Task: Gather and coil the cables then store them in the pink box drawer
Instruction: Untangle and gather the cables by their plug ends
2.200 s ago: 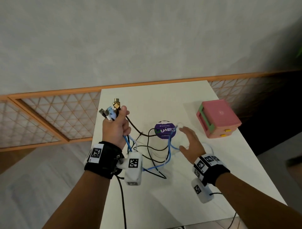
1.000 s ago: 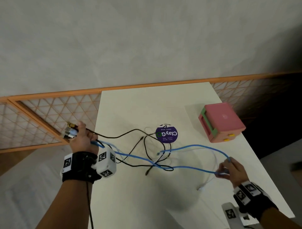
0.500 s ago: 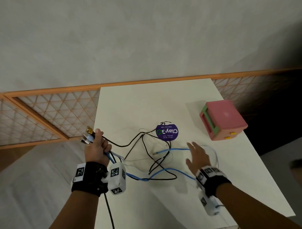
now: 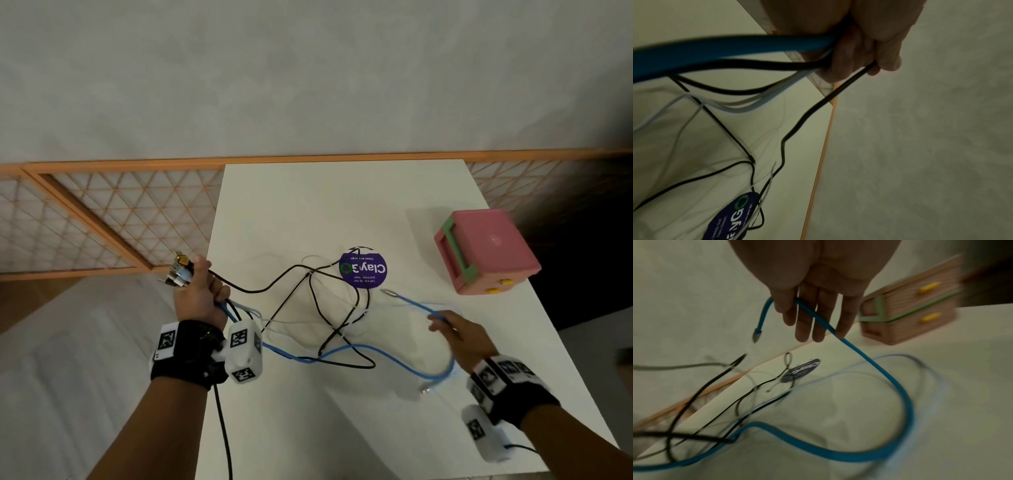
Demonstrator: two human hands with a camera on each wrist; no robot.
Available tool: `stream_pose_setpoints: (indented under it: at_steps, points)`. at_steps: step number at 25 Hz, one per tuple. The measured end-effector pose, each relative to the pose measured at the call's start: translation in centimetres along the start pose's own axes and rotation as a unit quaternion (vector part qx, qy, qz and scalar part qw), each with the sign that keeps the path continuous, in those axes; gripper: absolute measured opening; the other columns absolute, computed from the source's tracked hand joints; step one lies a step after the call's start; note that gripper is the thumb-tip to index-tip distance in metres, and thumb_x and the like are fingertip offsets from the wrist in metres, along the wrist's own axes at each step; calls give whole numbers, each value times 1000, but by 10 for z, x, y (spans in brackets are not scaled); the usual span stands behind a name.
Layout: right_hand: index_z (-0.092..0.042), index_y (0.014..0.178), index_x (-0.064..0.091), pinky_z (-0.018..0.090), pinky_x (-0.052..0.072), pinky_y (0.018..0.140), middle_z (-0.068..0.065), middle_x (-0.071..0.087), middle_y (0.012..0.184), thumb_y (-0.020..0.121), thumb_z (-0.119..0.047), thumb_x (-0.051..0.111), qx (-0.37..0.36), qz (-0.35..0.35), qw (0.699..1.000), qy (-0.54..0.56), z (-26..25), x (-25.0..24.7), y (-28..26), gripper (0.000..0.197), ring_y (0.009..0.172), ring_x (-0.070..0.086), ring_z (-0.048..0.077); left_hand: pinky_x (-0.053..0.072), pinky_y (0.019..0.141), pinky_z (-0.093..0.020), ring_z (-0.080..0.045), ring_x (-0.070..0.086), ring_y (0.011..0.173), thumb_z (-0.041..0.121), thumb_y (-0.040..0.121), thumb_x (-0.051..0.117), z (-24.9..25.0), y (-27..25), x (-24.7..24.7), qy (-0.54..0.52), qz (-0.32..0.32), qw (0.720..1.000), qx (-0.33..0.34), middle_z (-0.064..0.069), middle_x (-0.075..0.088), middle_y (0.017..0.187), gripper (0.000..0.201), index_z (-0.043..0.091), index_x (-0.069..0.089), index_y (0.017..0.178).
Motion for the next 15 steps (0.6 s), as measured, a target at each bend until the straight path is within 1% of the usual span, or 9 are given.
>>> stream_pose_setpoints:
  at_steps: [2, 4, 6, 7, 9, 11, 12, 14, 15]
  points:
    - [-21, 103, 62, 31, 43, 85, 7, 70, 93, 92, -19, 51, 56, 18, 998, -17, 35, -18, -6, 15, 100, 62, 27, 25, 37, -15, -3, 25, 35, 29, 96, 53, 1, 0, -9, -11, 4, 1000, 0, 12, 28, 41, 29, 16, 49, 71]
    - [-14, 120, 58, 36, 41, 97, 15, 63, 119, 89, -18, 57, 99, -27, 990, -96, 54, -11, -3, 31, 116, 55, 31, 24, 37, -15, -3, 24, 36, 30, 96, 53, -1, -5, -12, -8, -1, 1000, -5, 12, 28, 42, 28, 16, 50, 72]
    - [-14, 137, 40, 40, 28, 110, 14, 42, 143, 82, -24, 62, 74, -34, 974, -210, 43, 4, 5, 60, 133, 36, 30, 22, 37, -15, -3, 23, 36, 31, 96, 52, -5, -13, -9, 3, -14, 1000, -10, 12, 28, 42, 28, 17, 49, 72]
    - [-17, 139, 37, 42, 25, 112, 12, 36, 147, 76, -29, 62, 33, -12, 969, -246, 18, 13, 9, 68, 136, 31, 30, 21, 37, -15, -3, 21, 37, 30, 97, 50, -7, -18, -5, 9, -23, 1000, -9, 13, 27, 42, 29, 17, 49, 72]
    - [-18, 133, 45, 44, 28, 110, 10, 41, 142, 66, -32, 55, -92, 11, 971, -222, -61, 47, 14, 70, 132, 35, 31, 20, 38, -16, -4, 17, 39, 28, 99, 47, -9, -29, 4, 22, -39, 999, -11, 14, 26, 41, 28, 16, 48, 74]
    - [-14, 131, 46, 41, 32, 106, 10, 47, 135, 75, -30, 52, -185, -29, 964, -186, -136, 98, 15, 58, 126, 40, 31, 19, 39, -17, -2, 19, 37, 28, 99, 46, -11, -38, 13, 27, -48, 998, -16, 14, 25, 42, 27, 14, 50, 76]
    - [-11, 133, 42, 39, 33, 105, 11, 47, 134, 83, -28, 50, -181, -68, 962, -192, -157, 123, 19, 54, 125, 40, 31, 18, 39, -17, -2, 21, 36, 28, 99, 47, -11, -41, 17, 31, -50, 998, -18, 14, 25, 42, 26, 14, 50, 77]
    - [-8, 135, 35, 39, 37, 102, 14, 46, 135, 90, -26, 46, -105, -137, 958, -228, -165, 161, 36, 50, 124, 41, 31, 17, 39, -17, -1, 22, 35, 28, 99, 47, -9, -46, 24, 39, -52, 998, -21, 13, 25, 41, 25, 13, 51, 79]
    - [-8, 134, 35, 38, 41, 98, 15, 49, 132, 92, -26, 44, -69, -158, 959, -224, -162, 169, 42, 47, 121, 45, 32, 17, 39, -18, -2, 22, 35, 27, 99, 47, -7, -47, 26, 42, -53, 997, -19, 13, 25, 41, 25, 13, 51, 79]
Point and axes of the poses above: each hand's wrist, its own y-axis towards the middle knuckle, its own x-axis out of the palm, z = x × y, the point moved 9 cm from there along y, towards the middle knuckle
